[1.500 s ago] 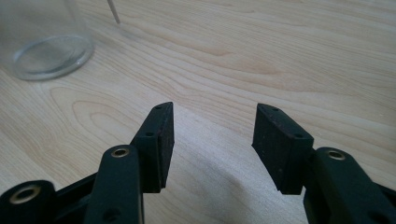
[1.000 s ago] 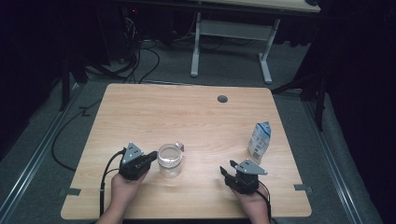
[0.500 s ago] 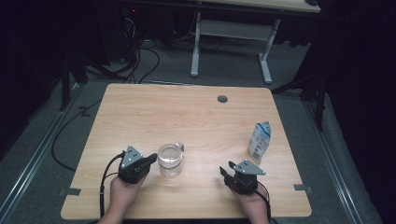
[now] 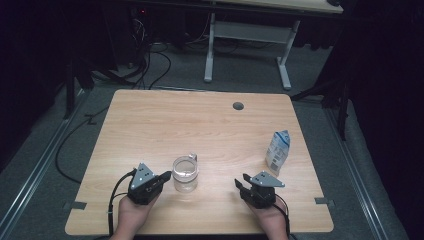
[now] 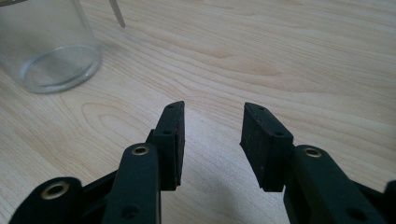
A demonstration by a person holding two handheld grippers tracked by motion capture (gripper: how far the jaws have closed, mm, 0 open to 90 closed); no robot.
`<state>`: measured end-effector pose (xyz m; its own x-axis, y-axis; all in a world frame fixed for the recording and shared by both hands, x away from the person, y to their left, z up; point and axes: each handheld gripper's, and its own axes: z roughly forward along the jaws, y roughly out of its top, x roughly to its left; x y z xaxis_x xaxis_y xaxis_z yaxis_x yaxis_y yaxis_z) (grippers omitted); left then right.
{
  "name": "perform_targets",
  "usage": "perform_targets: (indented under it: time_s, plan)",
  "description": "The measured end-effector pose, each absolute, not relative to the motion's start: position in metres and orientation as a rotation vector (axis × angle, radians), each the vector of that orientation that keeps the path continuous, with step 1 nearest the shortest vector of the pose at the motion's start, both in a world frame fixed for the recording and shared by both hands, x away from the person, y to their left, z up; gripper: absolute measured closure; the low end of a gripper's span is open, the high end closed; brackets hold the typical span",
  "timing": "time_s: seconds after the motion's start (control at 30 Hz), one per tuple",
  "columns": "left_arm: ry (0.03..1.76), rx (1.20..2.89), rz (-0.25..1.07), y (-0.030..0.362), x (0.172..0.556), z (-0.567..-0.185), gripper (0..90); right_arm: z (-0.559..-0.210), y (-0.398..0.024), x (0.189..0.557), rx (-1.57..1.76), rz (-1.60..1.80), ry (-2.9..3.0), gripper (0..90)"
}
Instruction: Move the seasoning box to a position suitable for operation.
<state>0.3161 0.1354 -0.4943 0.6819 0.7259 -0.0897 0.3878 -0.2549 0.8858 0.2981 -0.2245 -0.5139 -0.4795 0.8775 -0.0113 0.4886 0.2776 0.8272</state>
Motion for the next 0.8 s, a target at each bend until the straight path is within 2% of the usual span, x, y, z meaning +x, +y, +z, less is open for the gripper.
perform_targets:
  time_s: [0.3,0.57,0.8]
  plan:
    - [0.813,1.891,0.371,0.124,0.306,-0.495,89.9,-0.515,-0.221,0.297,1.165,1.081,2.096,58.1]
    - [0.868,1.865,0.39,0.13,0.317,-0.5,89.9,-0.516,-0.219,0.296,1.158,1.075,2.106,58.9]
    - [0.848,1.863,0.387,0.125,0.316,-0.497,90.0,-0.516,-0.218,0.296,1.168,1.076,2.1,58.8]
